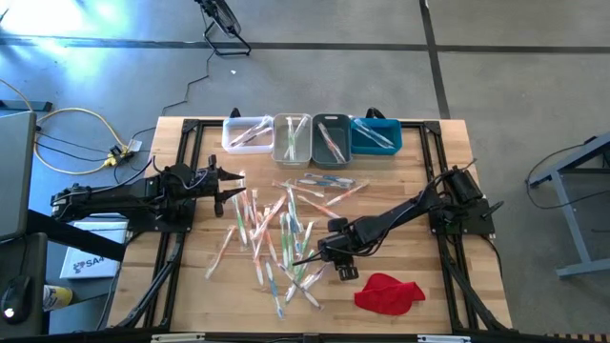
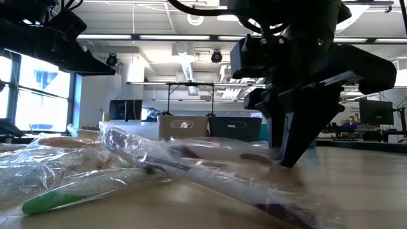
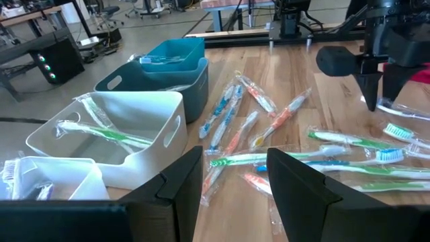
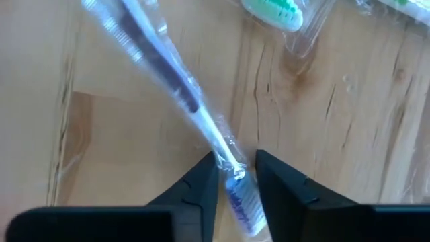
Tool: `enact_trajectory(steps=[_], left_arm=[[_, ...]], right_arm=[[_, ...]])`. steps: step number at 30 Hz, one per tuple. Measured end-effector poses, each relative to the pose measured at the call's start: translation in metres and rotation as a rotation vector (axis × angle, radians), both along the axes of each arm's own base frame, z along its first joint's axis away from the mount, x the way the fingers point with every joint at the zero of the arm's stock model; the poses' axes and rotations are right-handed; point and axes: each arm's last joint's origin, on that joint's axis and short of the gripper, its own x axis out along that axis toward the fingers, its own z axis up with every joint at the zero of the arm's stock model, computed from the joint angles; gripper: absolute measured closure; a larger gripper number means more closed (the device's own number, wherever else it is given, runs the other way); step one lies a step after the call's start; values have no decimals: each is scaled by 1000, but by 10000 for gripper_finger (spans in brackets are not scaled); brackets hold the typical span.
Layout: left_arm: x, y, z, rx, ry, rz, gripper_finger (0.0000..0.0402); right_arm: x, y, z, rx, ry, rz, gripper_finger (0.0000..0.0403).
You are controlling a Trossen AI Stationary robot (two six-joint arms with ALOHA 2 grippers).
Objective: Pick & Place Toothbrushes
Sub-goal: Put the purple toothbrush into the transparent bin
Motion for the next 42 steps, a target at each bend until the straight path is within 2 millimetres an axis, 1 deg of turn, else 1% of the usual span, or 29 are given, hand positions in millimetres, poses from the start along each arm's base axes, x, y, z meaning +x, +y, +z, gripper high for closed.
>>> enact_trajectory(steps=[11, 15, 21, 26, 32, 39, 42], left_arm=[[0, 0, 0, 0, 0, 0, 241], [0, 0, 0, 0, 0, 0, 241], [0, 0, 0, -1, 0, 1, 241], [0, 0, 0, -2, -1, 0, 241], [0, 0, 0, -2, 0, 0, 241], [0, 0, 0, -2, 1, 0, 241], [0, 0, 0, -1, 0, 0, 241]], right_arm=[[-3, -1, 2, 6, 27, 5, 391], [-8, -1, 8, 25, 45, 13, 393], [-13, -3, 27, 37, 13, 8, 395], [-17, -10, 49, 40, -42, -30, 395], [-30, -22, 84, -15, -128, -73, 395], [-47, -37, 131, -59, -309, -138, 396], [-54, -44, 148, -81, -386, -167, 396]])
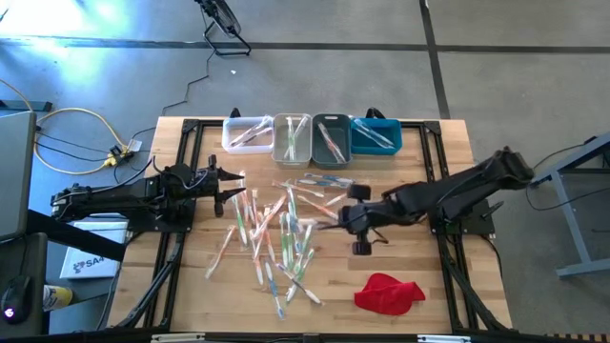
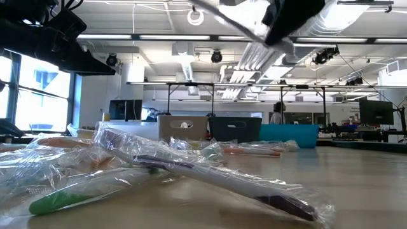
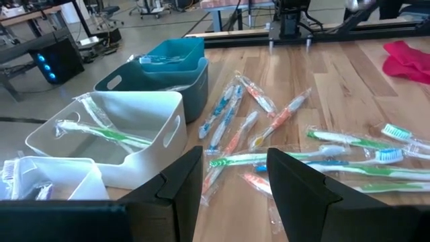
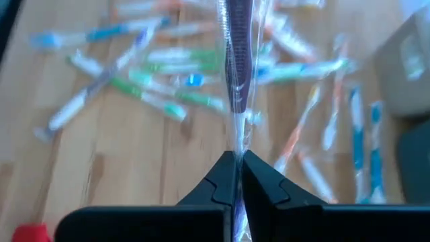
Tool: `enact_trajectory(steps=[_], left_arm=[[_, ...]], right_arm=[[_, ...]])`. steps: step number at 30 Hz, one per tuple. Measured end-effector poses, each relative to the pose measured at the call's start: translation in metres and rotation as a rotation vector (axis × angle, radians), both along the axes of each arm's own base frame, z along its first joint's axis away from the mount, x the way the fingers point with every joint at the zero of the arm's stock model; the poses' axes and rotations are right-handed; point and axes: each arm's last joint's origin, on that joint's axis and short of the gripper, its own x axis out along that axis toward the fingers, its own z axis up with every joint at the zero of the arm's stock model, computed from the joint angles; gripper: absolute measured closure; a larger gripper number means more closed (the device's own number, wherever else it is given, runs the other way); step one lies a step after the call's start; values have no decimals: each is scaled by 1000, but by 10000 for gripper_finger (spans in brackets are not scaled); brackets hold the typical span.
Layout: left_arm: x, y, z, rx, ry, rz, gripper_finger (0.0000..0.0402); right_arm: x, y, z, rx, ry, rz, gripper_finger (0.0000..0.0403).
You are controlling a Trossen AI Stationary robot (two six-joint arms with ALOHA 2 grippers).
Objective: Pick & Place Toothbrushes
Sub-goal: Put the purple toothbrush into the transparent bin
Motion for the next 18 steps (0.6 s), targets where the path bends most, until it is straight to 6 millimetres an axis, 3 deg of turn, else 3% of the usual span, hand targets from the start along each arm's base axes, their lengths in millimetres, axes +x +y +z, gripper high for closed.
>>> enact_trajectory(steps=[10, 18], left_arm=[[0, 0, 0, -27, -7, 6, 241], [0, 0, 0, -53, -15, 11, 241]], right_arm=[[-24, -25, 37, 22, -126, -58, 396], [-28, -48, 43, 9, -125, -83, 396]])
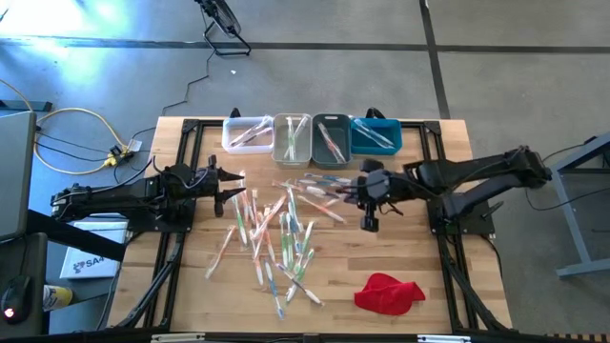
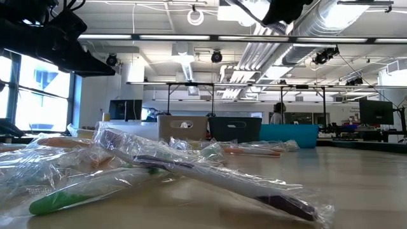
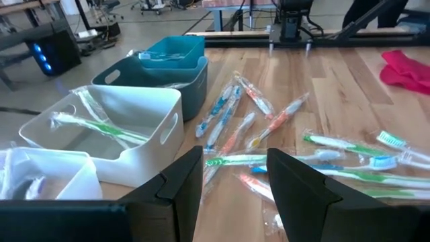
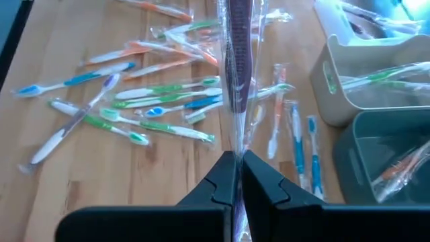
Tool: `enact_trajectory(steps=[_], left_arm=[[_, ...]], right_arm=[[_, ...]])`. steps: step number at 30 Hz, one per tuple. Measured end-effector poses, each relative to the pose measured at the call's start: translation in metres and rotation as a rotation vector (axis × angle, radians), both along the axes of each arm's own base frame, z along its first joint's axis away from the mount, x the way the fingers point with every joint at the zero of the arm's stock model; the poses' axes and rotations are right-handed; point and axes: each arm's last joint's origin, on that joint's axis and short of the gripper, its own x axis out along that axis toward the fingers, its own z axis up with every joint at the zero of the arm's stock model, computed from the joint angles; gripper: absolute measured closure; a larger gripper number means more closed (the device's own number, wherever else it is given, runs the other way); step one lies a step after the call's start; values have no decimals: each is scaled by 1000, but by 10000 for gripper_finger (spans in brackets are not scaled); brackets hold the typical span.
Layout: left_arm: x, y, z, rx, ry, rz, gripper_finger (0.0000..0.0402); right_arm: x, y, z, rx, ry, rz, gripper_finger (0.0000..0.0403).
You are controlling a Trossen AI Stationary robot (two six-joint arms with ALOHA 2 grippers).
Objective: Pick & Place Toothbrushes
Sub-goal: Put the purple toothbrush into the transparent bin
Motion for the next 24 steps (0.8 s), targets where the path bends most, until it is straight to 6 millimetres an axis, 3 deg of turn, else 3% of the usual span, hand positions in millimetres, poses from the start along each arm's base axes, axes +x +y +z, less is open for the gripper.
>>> enact_trajectory(steps=[13, 24], left_arm=[[0, 0, 0, -74, -20, 15, 241], [0, 0, 0, -215, -61, 43, 241]], right_arm=[[42, -45, -35, 93, 57, 125, 396], [70, -59, -61, 137, 38, 204, 396]])
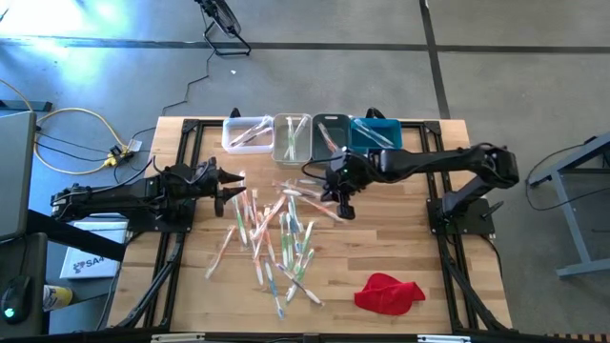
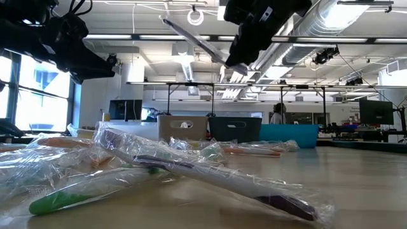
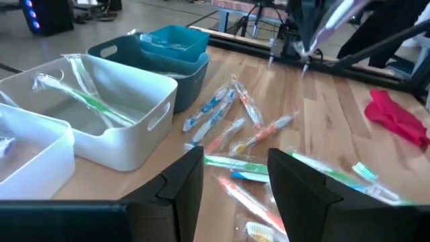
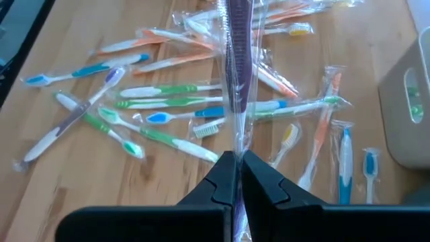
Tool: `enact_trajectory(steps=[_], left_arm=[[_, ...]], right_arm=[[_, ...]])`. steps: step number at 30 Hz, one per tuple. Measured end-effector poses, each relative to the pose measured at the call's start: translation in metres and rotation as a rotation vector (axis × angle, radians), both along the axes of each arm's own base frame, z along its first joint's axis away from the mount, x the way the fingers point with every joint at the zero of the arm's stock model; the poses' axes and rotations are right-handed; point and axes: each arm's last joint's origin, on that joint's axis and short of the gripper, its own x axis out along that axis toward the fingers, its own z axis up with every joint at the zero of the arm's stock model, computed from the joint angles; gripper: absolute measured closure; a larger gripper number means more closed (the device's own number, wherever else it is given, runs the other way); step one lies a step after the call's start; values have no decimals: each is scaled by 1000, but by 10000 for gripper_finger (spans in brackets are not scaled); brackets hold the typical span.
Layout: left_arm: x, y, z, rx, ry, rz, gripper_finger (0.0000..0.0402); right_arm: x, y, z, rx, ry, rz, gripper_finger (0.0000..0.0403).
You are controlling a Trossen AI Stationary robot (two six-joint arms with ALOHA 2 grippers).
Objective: Pick & Place Toothbrushes
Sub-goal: Put the purple toothbrush into the transparent bin
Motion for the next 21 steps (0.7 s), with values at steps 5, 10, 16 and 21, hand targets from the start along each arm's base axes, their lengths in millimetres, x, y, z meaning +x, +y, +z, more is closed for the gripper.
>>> enact_trajectory(steps=[5, 10, 16, 21], left_arm=[[1, 0, 0, -1, -3, 1, 241], [1, 0, 0, 1, -1, 1, 241], [1, 0, 0, 0, 0, 1, 241], [1, 0, 0, -3, 2, 1, 241]], right_arm=[[4, 0, -6, -36, 3, 35, 397], [1, -10, -6, -58, 9, 49, 397], [-5, -21, -9, -4, 22, 58, 398], [-10, -29, -37, 53, -44, 98, 398]])
